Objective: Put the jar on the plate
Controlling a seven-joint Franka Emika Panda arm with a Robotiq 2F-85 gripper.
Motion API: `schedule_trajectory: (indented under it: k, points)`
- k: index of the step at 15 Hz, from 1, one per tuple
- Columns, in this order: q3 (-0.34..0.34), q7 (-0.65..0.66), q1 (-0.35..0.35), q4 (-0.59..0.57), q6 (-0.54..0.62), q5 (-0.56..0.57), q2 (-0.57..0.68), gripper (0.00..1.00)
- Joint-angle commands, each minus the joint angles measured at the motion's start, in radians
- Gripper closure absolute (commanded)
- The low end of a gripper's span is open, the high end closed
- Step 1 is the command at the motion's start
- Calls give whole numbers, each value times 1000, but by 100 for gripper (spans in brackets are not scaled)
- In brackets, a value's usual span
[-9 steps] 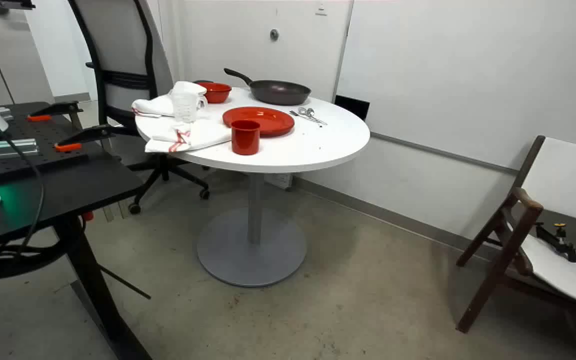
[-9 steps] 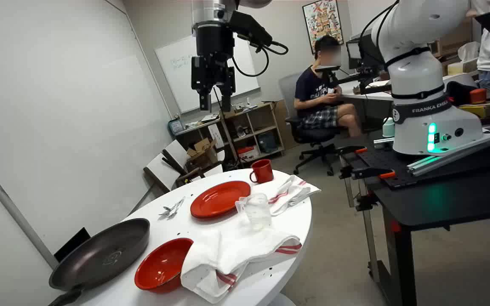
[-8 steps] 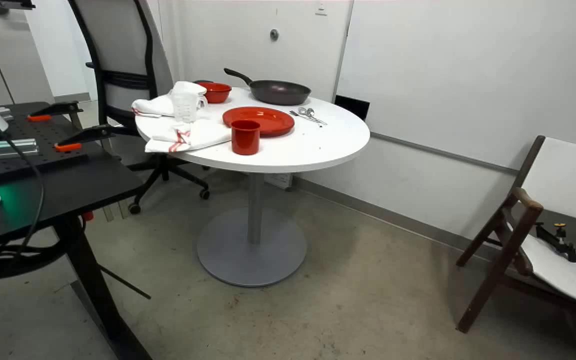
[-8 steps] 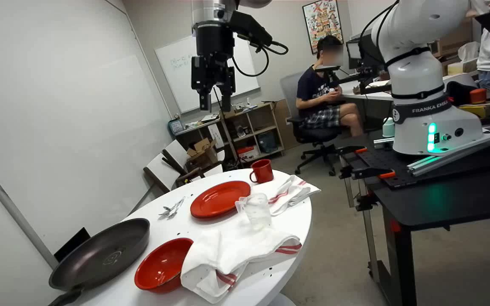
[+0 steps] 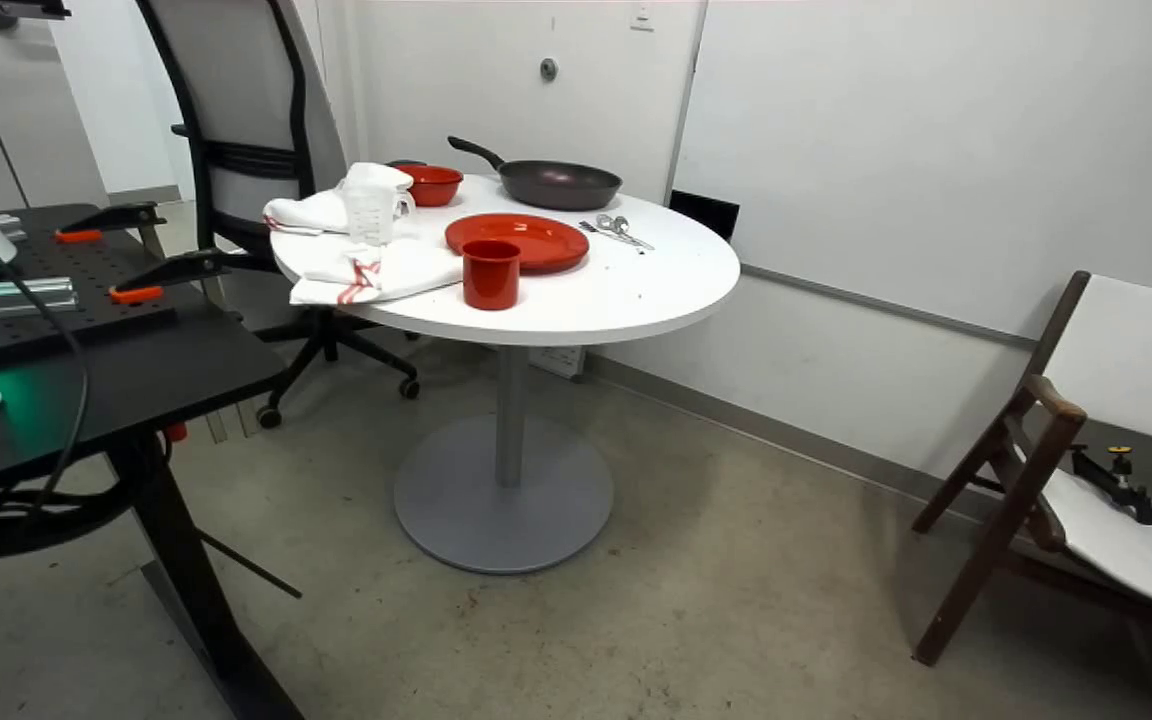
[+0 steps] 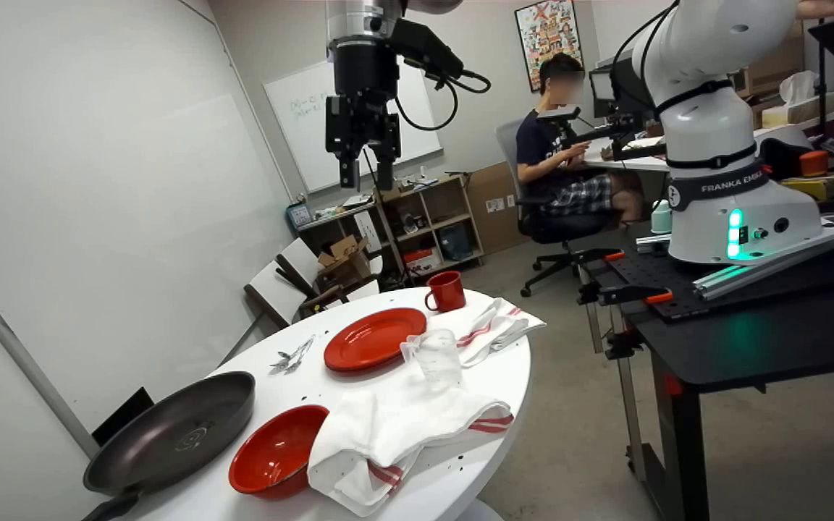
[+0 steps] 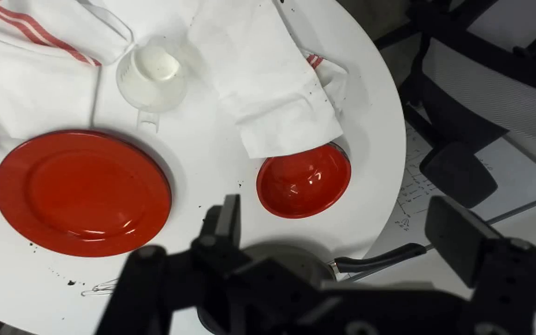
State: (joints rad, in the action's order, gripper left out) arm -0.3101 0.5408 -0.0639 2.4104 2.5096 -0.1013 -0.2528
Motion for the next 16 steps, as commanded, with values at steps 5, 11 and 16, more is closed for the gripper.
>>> schedule_trajectory:
  k: [5, 11, 16]
  points:
    - [13, 33, -42, 25, 27, -31, -4, 0]
    - [9, 31, -85, 8, 52, -44, 121, 0]
    - [67, -39, -67, -50, 49, 4, 258, 0]
